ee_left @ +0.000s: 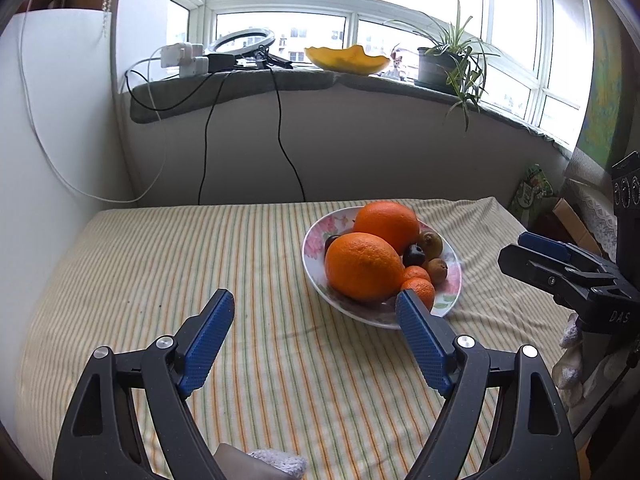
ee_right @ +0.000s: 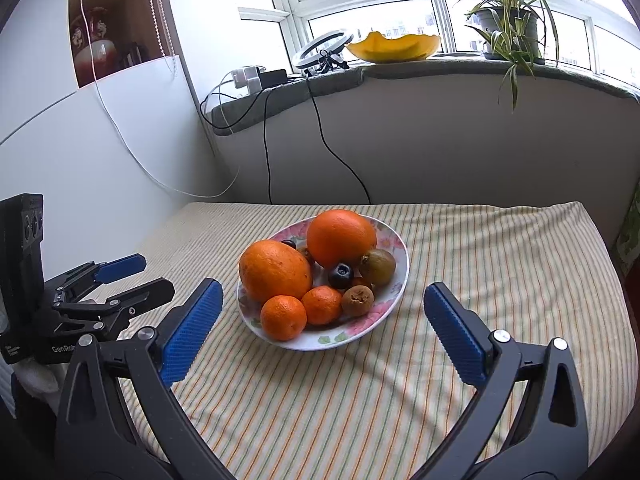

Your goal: Organize fruits

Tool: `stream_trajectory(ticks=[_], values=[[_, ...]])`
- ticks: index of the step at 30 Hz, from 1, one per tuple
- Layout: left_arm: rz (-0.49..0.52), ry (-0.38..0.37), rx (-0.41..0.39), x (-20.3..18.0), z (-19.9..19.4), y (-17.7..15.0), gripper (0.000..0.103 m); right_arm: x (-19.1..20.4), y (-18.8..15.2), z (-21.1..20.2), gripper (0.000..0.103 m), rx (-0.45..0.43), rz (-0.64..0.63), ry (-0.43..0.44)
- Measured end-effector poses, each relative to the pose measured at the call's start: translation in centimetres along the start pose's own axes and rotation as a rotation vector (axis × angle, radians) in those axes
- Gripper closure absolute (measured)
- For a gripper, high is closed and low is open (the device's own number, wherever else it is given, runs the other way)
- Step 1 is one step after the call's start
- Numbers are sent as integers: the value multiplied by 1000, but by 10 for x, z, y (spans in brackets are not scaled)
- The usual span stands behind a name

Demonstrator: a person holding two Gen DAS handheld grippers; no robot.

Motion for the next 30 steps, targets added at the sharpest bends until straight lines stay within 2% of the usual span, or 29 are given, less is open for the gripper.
stream_trajectory(ticks=[30], values=[[-4,-6,2,-2,-2,-4,20,5,-8,1,0,20,19,6]])
Point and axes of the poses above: each gripper's, at about its wrist camera, not at the fingertips, and z roughly the way its jaws point, x to its left, y to its top, the point moved 2 cm from there along z, roughly the way its jaws point, and after that the axes turned 8 degrees about -y, right-handed, at the moved point
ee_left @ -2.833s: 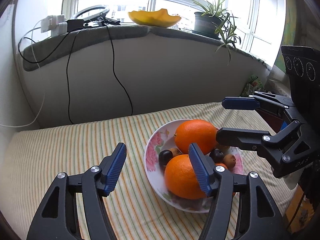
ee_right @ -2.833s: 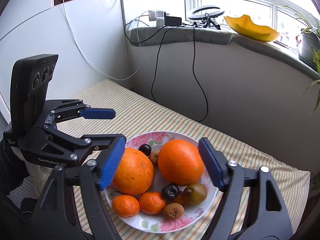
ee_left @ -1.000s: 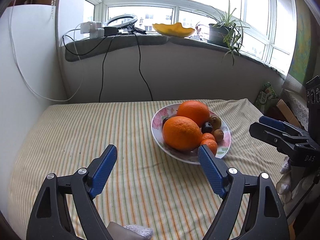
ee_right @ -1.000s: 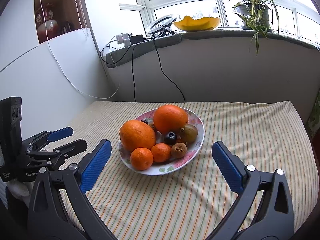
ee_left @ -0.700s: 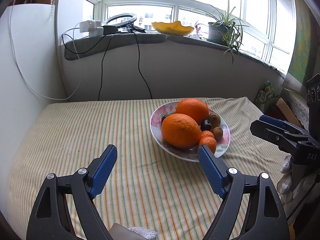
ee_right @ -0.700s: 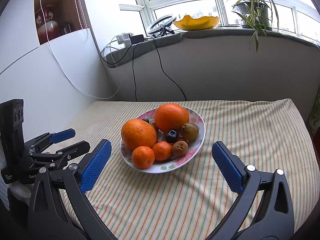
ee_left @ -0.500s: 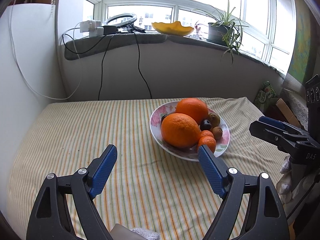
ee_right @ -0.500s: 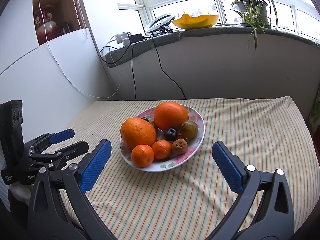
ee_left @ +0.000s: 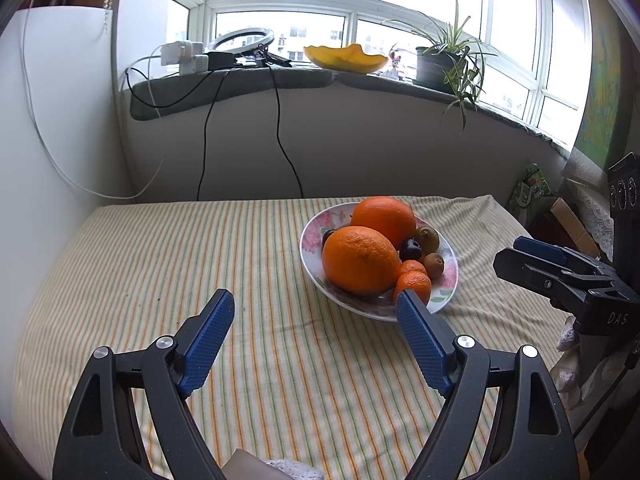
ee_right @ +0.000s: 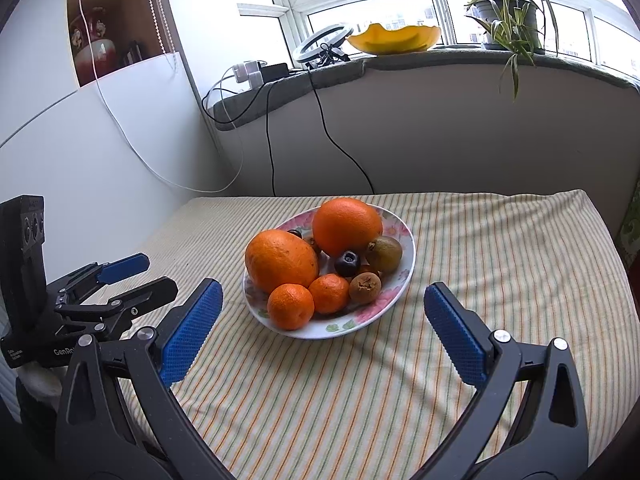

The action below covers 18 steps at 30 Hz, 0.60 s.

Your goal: Organize fruits

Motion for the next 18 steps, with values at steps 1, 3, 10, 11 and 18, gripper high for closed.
stream_trajectory(ticks=[1,3,10,11,18], values=[[0,0,0,0,0,0,20,0,0,0,0,0,0,0],[0,-2,0,0,0,0,20,0,0,0,0,1,-1,0],[-6,0,1,2,0,-1,20,0,-1,2,0,6,3,-1],[-6,0,2,2,0,-1,20,0,-1,2,0,7,3,0],[-8,-2,1,2,1,-1,20,1,-2,5,0,15,0,0]])
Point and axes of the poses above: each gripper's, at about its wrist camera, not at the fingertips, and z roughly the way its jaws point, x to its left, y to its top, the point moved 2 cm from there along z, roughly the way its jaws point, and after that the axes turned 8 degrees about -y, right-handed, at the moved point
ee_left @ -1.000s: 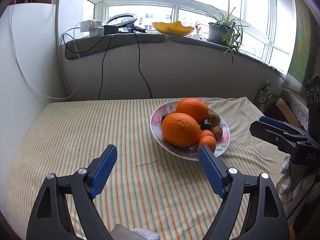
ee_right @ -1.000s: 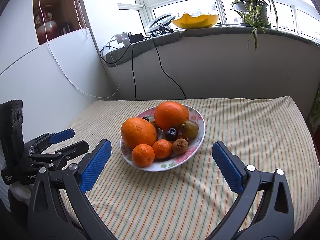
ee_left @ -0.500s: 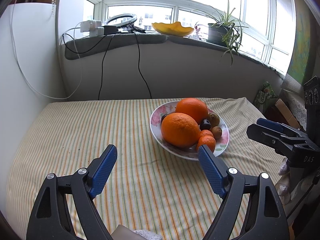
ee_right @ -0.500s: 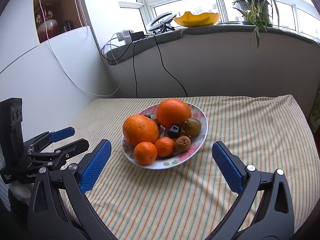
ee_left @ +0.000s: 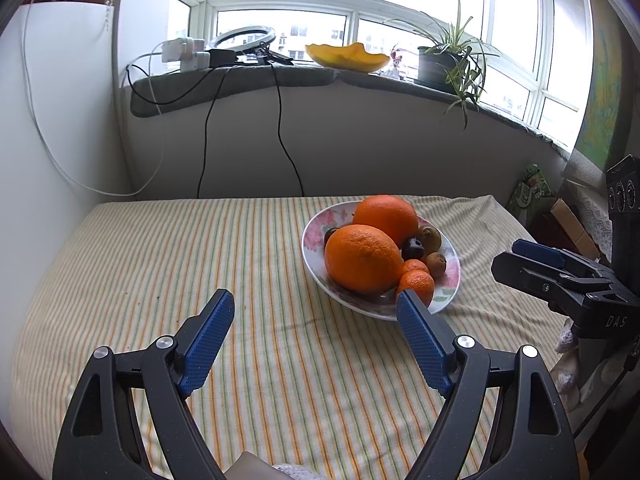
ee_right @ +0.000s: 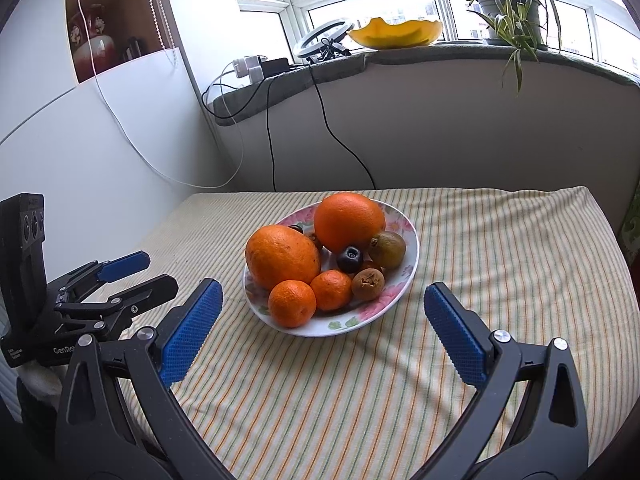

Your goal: Organize fruits

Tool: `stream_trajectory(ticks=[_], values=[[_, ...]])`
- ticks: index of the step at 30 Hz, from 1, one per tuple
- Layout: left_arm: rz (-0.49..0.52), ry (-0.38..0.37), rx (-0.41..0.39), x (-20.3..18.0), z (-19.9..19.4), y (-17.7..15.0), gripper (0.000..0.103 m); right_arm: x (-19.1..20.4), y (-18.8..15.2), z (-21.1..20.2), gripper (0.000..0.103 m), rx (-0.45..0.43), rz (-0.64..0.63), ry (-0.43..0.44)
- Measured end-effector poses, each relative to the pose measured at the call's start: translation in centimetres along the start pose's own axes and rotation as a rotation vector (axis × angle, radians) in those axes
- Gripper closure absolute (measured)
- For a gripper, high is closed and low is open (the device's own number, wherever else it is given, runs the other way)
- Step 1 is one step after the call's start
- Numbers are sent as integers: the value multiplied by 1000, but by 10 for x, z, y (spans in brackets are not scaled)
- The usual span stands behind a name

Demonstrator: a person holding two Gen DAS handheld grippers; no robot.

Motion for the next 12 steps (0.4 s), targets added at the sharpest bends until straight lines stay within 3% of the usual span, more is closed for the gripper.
stream_trajectory(ticks=[12], values=[[-10,-5,-17,6,0,1,20,0,-1,3,0,12,5,-3]])
Point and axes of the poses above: each gripper's, at about its wrist camera, not at the fingertips, and z roughly the way its jaws point, x to its left, y to its top, the point moved 2 cm from there along z, roughly the way its jaws point, and after that the axes turned 8 degrees about -y, right-handed, at the moved point
